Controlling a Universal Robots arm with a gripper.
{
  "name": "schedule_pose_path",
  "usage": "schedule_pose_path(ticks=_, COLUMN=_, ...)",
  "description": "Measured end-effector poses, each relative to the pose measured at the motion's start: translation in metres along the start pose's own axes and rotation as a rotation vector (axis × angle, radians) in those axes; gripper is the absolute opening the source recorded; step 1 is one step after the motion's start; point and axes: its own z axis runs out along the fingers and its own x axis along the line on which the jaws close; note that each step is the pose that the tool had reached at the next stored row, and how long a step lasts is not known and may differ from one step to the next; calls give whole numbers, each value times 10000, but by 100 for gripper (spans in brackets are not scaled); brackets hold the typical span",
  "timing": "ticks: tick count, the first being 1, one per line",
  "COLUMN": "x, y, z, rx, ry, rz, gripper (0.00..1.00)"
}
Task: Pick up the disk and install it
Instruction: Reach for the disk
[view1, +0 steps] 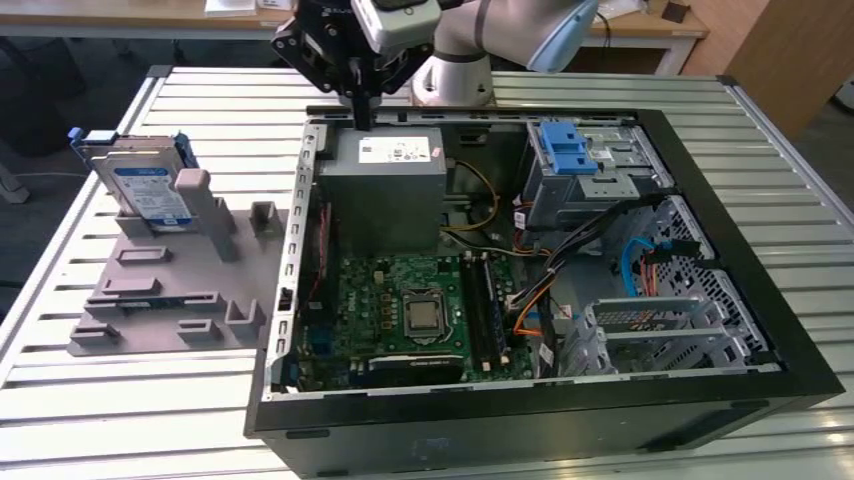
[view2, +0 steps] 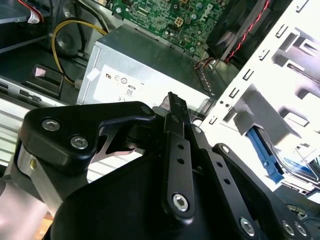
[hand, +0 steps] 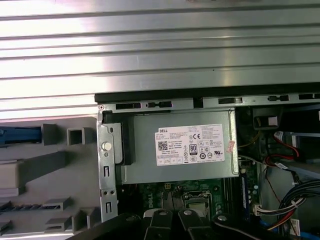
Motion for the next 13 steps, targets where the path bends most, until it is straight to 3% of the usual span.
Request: schedule_pose_path(ticks=13, x=104, y=-8, z=2, rx=0, ry=5, rz=0, gripper=11)
